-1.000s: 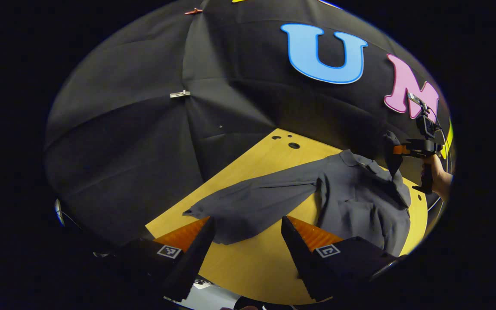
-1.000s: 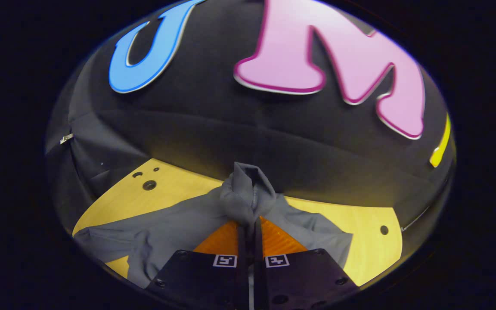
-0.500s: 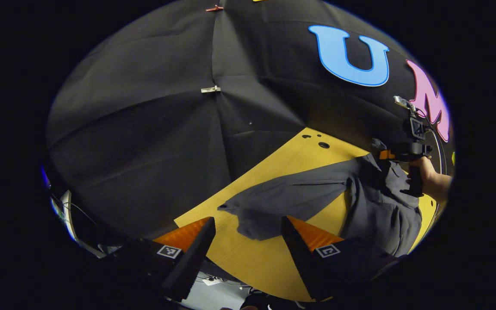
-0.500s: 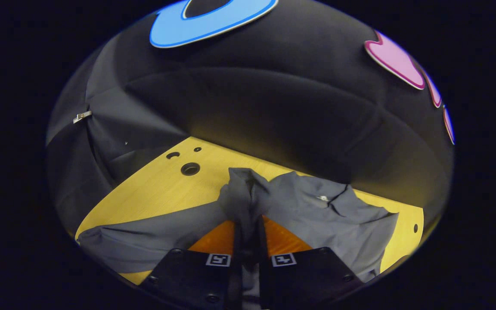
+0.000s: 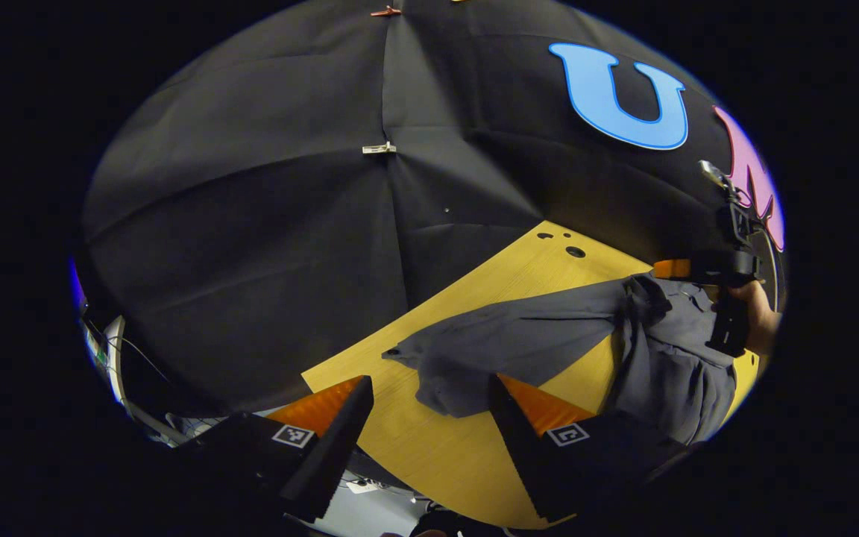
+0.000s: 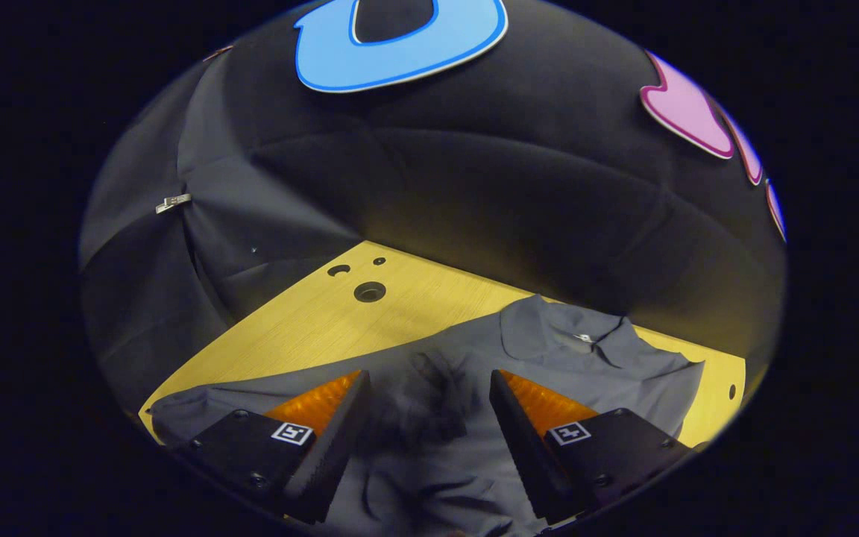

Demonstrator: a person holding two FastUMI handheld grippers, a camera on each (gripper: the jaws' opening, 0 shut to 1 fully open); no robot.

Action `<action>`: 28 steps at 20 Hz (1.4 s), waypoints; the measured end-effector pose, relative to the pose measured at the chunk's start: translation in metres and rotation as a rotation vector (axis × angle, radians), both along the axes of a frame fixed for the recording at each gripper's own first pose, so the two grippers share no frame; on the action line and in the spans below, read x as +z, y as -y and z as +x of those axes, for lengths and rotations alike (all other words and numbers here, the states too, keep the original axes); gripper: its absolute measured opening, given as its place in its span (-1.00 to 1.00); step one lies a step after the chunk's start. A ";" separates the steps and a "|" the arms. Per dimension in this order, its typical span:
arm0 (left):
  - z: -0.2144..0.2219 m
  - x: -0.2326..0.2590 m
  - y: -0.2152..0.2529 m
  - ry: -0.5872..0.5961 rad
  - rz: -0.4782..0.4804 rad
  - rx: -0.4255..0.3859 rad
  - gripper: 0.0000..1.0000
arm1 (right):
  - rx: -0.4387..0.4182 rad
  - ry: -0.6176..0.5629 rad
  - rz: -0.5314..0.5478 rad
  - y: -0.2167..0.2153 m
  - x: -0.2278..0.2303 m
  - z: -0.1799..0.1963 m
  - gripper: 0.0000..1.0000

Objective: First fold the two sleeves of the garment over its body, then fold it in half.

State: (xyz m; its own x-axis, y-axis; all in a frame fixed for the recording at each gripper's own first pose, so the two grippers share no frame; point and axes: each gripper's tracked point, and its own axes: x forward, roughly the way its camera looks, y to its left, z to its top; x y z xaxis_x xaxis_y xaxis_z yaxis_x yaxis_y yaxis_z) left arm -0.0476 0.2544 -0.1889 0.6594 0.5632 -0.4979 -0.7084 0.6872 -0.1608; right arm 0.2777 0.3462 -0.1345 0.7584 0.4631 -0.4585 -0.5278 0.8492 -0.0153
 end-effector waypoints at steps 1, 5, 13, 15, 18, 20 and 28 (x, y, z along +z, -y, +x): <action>0.005 -0.003 -0.003 0.014 -0.011 -0.001 0.94 | -0.004 0.012 0.005 0.008 0.006 -0.005 0.97; 0.022 -0.026 -0.016 0.032 -0.081 0.032 0.94 | -0.033 0.034 0.013 0.049 0.021 -0.018 0.96; 0.061 -0.066 -0.040 -0.021 -0.151 0.037 0.83 | -0.162 0.040 -0.011 0.153 0.027 -0.039 0.96; 0.071 -0.075 -0.040 -0.041 -0.153 0.018 0.93 | -0.211 0.039 -0.004 0.179 0.028 -0.048 0.96; 0.082 -0.090 -0.039 -0.084 -0.159 0.009 0.92 | -0.267 0.011 0.006 0.211 0.020 -0.070 0.96; 0.084 -0.096 -0.040 -0.101 -0.177 0.014 0.92 | -0.296 -0.001 0.002 0.234 0.014 -0.086 0.96; 0.108 -0.096 -0.032 -0.135 -0.110 -0.061 0.34 | -0.416 -0.004 -0.007 0.303 0.016 -0.132 0.96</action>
State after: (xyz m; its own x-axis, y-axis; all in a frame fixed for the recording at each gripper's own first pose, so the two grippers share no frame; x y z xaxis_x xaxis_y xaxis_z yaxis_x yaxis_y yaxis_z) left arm 0.0603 0.2867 -0.2854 0.6134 0.4616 -0.6408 -0.6862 0.7132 -0.1431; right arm 0.1462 0.0435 -0.1180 0.8786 0.1141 -0.4637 -0.1393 0.9900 -0.0204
